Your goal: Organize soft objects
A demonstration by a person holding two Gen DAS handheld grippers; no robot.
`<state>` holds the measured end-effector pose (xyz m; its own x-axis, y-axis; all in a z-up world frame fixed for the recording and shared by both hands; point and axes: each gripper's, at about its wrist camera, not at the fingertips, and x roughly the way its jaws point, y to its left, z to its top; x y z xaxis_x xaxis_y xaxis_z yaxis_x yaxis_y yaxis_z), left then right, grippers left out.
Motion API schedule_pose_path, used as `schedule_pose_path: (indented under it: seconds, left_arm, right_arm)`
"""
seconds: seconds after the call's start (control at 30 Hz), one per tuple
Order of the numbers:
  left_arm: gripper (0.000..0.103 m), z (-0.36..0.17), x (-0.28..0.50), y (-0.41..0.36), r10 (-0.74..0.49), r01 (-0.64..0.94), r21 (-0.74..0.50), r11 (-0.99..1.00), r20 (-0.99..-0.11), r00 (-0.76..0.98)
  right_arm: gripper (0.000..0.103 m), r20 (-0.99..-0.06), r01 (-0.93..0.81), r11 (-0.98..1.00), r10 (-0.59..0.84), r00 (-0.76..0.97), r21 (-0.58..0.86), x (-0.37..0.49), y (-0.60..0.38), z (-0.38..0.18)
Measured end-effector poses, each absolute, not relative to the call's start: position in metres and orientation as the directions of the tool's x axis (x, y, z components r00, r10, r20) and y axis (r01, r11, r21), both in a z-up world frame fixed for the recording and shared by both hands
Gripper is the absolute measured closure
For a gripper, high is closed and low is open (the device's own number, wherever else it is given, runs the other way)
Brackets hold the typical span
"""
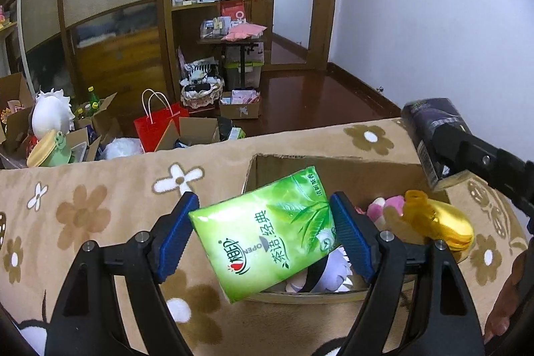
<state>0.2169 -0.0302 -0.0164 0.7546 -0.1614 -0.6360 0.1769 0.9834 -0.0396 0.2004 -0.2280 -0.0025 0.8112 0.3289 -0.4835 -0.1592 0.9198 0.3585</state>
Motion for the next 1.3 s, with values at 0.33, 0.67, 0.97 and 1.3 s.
schedule_pose_path:
  seconds: [0.33,0.67,0.97,1.3]
  left_arm:
    - [0.003,-0.008,0.204,-0.030,-0.134,0.160,-0.010,0.987,-0.599,0.790]
    - [0.002,0.025,0.168,-0.027,-0.073,0.105,0.027,0.994,-0.547,0.834]
    - [0.000,0.061,0.111,-0.026,-0.041,0.101,0.106,0.989,-0.461,0.886]
    - [0.000,0.095,0.072,-0.020,-0.040,0.095,0.113,0.989,-0.418,0.908]
  right_arm:
    - [0.010,-0.488,-0.133,0.926,0.303,0.819,0.353,0.189,-0.231,-0.004]
    - [0.000,-0.450,-0.049,0.942,0.204,0.869,0.332,0.144,-0.243,0.023]
    - [0.000,-0.407,0.005,0.949,0.130,0.904,0.314,0.083,-0.248,0.052]
    - [0.000,-0.385,0.046,0.959,0.069,0.920,0.281,0.035,-0.251,0.075]
